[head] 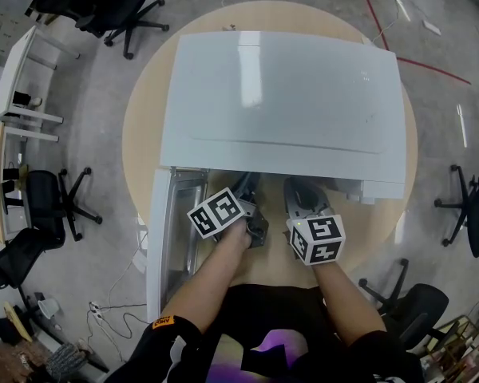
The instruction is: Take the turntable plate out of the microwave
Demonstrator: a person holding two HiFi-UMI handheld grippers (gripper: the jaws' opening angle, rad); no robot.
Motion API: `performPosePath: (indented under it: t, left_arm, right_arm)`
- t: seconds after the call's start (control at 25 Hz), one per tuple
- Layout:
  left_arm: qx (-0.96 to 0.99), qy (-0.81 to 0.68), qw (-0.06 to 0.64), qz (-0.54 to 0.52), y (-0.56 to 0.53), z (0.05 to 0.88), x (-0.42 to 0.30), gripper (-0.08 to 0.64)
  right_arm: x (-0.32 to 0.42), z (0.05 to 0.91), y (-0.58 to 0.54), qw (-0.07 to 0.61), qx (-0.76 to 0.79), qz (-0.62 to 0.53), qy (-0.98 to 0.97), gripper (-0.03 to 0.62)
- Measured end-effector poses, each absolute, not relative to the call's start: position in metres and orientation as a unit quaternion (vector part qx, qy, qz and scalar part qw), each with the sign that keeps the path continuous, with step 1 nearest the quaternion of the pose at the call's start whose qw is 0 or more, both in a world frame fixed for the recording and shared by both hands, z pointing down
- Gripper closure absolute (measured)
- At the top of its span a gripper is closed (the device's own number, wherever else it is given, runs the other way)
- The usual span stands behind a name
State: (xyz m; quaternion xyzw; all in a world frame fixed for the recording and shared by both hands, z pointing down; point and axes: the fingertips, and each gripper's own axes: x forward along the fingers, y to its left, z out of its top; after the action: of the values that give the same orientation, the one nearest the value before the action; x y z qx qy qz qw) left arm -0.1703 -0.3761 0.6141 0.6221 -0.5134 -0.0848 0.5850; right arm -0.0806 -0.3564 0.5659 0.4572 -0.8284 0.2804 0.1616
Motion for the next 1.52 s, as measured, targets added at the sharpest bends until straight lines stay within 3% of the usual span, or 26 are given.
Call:
performPosePath:
  t: [0.64, 1.4, 1.52]
  left_arm:
    - [0.605, -0.508, 0.602, -0.119, -0.378, 0.616, -0.170, 0.466]
    - [0.597, -0.507, 0.605, -0.145, -0.379, 0.609, -0.167, 0.483]
    - [0.598, -0.508, 0.603, -0.142, -0.379, 0.609, -0.167, 0.483]
  right_arm:
    - [-0.085, 0.581, -0.356, 0.150, 0.439, 0.316, -0.827, 0.575]
    - [-0.097, 0.599, -0.366, 0.074, 0.406, 0.429, -0.804, 0.571]
    - [-0.100, 0.601, -0.368, 0.051, 0.395, 0.456, -0.796, 0.518]
